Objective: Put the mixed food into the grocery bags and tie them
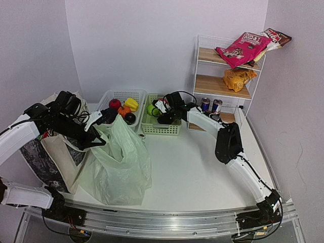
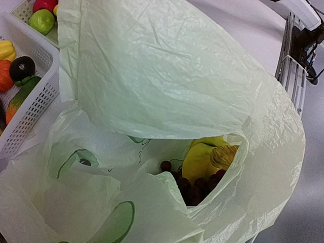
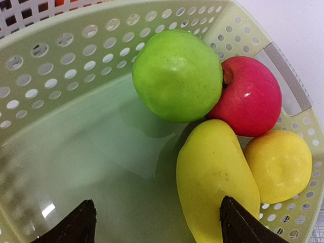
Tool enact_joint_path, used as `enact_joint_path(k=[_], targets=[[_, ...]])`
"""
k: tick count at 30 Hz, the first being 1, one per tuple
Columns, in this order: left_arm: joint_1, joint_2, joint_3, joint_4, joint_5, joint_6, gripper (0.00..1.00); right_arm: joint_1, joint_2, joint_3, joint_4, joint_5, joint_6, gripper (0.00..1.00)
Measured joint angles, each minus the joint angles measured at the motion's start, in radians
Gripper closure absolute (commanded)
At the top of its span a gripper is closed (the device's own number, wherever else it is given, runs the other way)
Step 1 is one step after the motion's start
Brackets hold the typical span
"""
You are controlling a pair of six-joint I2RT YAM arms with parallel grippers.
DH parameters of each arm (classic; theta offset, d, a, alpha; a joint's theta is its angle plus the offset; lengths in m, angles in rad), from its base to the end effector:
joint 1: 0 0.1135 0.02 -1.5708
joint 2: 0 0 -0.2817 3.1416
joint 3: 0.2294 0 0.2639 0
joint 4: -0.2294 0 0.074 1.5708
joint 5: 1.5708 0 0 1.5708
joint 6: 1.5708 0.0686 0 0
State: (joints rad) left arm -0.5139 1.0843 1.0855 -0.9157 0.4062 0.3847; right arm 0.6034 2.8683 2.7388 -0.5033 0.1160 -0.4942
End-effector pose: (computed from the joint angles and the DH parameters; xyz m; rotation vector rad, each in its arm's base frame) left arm 0.1859 -0.1361 0.3143 1.2228 2.1391 -0.5591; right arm 0.5549 0.3728 0.1318 -1.0917 1.9094 -0.0667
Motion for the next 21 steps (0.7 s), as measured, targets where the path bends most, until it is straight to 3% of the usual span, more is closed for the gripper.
enact_joint_path(k=[10,21], targets=[[0.004,0.025,0.000,0.000,-0.001,0.000,1.00,0.001,0.008,-0.001,0.008,0.104,-0.147,0.16],[0.007,0.045,0.000,0.000,-0.013,0.000,1.00,0.008,0.000,-0.006,0.062,0.101,-0.272,0.15]])
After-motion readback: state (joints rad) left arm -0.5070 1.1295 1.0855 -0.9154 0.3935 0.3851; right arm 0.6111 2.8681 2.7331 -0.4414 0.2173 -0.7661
